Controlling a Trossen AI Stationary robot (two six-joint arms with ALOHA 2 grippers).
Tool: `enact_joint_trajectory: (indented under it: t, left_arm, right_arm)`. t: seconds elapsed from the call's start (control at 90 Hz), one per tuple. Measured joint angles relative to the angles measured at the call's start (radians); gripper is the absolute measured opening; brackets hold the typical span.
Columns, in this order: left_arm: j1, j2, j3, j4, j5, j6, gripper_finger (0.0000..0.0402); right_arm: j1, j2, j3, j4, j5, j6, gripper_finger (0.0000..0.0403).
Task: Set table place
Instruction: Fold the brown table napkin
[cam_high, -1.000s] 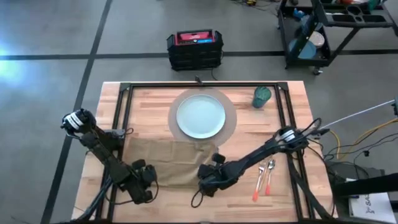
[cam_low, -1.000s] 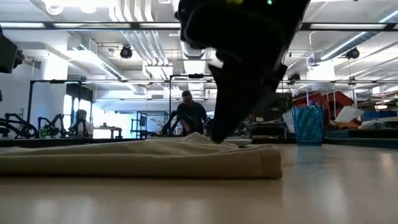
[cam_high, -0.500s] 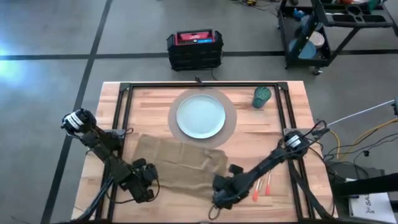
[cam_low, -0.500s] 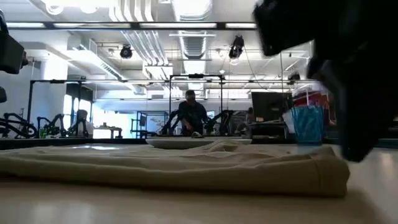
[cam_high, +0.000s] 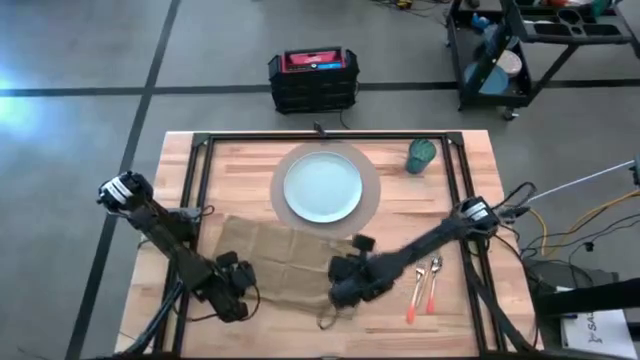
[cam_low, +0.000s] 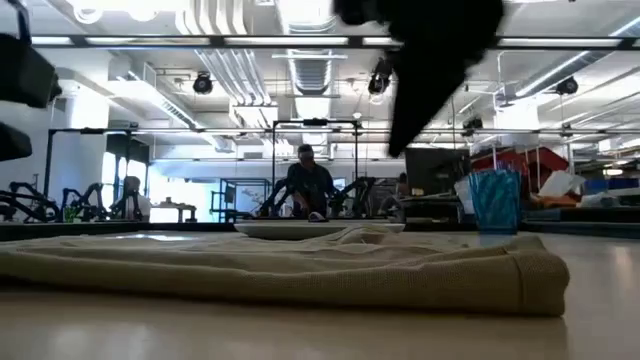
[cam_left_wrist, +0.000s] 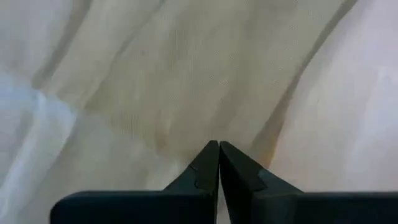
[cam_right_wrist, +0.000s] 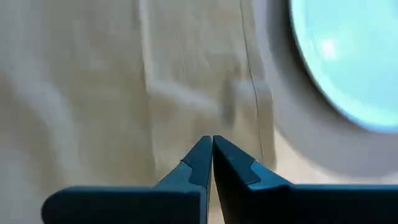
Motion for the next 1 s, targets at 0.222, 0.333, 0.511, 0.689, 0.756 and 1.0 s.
enact_joint_trajectory:
  t: [0.222, 0.333, 0.511, 0.689, 0.756, 1.0]
  left_arm:
    - [-0.022, -0.090, 0.131, -0.077, -0.233, -0.022, 0.0000]
    - [-0.035, -0.102, 0.162, -0.103, -0.266, -0.073, 0.0000]
    - [-0.011, -0.042, 0.129, -0.099, -0.244, -0.113, 0.0000]
    - [0.067, 0.070, 0.120, -0.090, -0.159, -0.093, 0.0000]
    - [0.085, 0.108, 0.121, -0.077, -0.141, -0.071, 0.0000]
    - [0.099, 0.206, 0.121, -0.026, -0.124, -0.061, 0.0000]
  right_arm:
    - [-0.153, 0.012, -0.006, 0.285, -0.206, -0.289, 0.0000]
    - [-0.178, 0.015, -0.015, 0.280, -0.320, -0.300, 0.0000]
    - [-0.107, 0.016, -0.040, 0.184, -0.346, -0.262, 0.0000]
    - [-0.013, 0.016, -0.045, 0.175, -0.329, -0.178, 0.0000]
    - [0.018, 0.017, -0.046, 0.198, -0.317, -0.131, 0.0000]
    - [0.119, 0.056, -0.048, 0.261, -0.245, 0.055, 0.0000]
